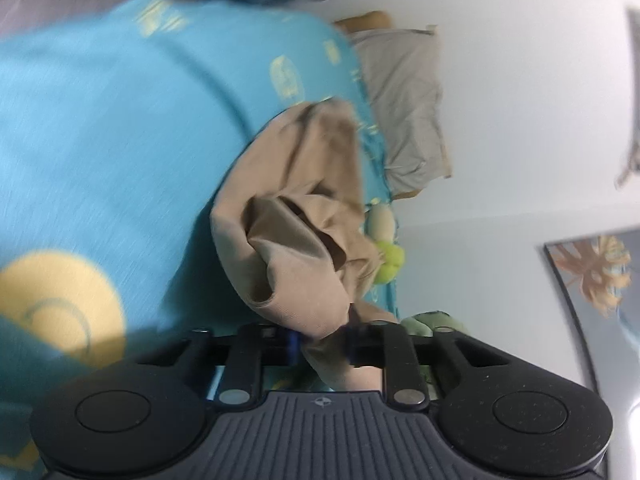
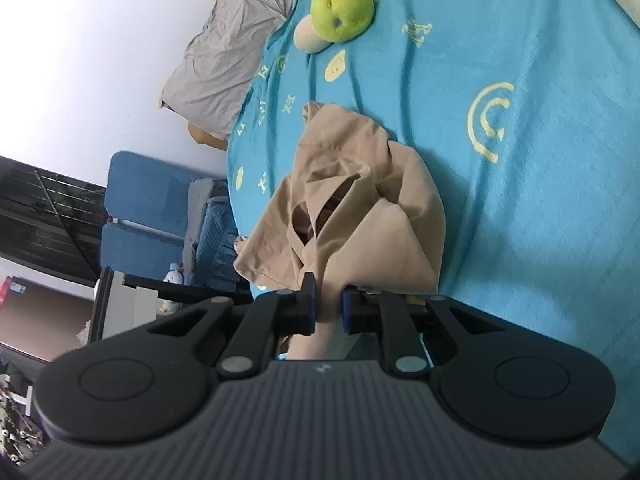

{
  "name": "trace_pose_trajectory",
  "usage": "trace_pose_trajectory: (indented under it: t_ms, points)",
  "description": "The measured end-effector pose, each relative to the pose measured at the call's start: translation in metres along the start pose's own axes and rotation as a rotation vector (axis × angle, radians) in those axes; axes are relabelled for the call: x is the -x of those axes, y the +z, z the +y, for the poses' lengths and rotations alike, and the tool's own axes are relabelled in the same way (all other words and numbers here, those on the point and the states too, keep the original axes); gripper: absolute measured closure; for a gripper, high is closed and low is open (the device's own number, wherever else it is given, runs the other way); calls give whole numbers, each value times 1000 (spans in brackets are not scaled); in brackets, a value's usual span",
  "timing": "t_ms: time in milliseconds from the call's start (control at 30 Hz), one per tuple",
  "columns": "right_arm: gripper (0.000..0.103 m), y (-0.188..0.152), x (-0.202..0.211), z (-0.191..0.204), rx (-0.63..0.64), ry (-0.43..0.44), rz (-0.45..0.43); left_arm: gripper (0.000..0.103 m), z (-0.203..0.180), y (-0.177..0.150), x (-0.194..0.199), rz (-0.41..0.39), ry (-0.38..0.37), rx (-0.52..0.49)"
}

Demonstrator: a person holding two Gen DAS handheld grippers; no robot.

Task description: Fold clothes

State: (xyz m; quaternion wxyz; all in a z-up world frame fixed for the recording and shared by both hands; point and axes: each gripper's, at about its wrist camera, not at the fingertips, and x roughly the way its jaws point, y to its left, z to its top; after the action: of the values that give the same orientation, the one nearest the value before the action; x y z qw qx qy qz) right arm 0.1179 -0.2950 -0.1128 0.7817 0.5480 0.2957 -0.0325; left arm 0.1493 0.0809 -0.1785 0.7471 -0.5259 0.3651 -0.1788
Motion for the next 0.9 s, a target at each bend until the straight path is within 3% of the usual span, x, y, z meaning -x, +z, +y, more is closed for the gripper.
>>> trace_pose_trajectory:
  t_ms: [233,367,533,633,733,900]
  points:
    - [88,-1,27,28,66,16,-20,93,-62,-9,44,-54,3,-154]
    - [88,-13,61,38,82,30,-8,93,-93,-27,89,-69,28,-218]
    - [88,-47,116,44,142,4,22,94,-110,-60,159,-71,46,-222]
    - [88,-48,119,44,141,-9,29,93,-114,-79,189,-67,69,-219]
    - [88,-50,122,44,140,-21,35,93,-120,-86,199,-55,105,-227]
    - [88,-52,126,43,137,-43,46,92,-133,-70,172,-54,135,-260]
